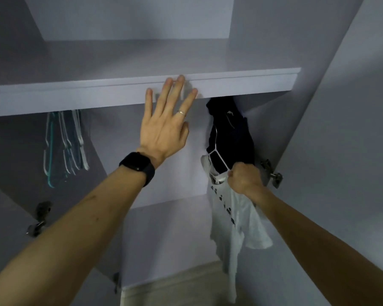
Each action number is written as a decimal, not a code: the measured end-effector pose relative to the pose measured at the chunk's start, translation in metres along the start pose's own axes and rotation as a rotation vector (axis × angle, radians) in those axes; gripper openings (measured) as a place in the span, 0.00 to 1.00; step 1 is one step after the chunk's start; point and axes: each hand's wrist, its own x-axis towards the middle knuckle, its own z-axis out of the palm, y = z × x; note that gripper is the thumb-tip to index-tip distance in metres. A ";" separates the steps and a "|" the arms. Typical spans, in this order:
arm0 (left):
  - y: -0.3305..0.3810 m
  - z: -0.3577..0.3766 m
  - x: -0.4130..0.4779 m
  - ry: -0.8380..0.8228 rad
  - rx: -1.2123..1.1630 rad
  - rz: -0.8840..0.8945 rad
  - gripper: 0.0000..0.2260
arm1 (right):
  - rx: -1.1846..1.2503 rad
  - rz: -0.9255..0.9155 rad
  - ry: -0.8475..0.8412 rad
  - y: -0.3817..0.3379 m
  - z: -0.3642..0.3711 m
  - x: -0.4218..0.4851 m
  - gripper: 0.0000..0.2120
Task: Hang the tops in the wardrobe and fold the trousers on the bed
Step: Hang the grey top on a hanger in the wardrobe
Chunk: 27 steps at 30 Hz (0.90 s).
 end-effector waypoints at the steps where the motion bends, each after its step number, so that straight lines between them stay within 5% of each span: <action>1: -0.001 0.003 0.015 0.027 0.026 -0.015 0.37 | 0.021 0.004 0.029 -0.003 -0.008 0.013 0.09; 13: 0.000 0.072 0.049 0.407 0.236 -0.088 0.29 | 0.222 -0.048 0.303 0.013 0.013 0.140 0.18; 27: 0.008 0.083 0.051 0.440 0.294 -0.140 0.27 | 0.277 -0.053 0.625 -0.002 -0.018 0.184 0.09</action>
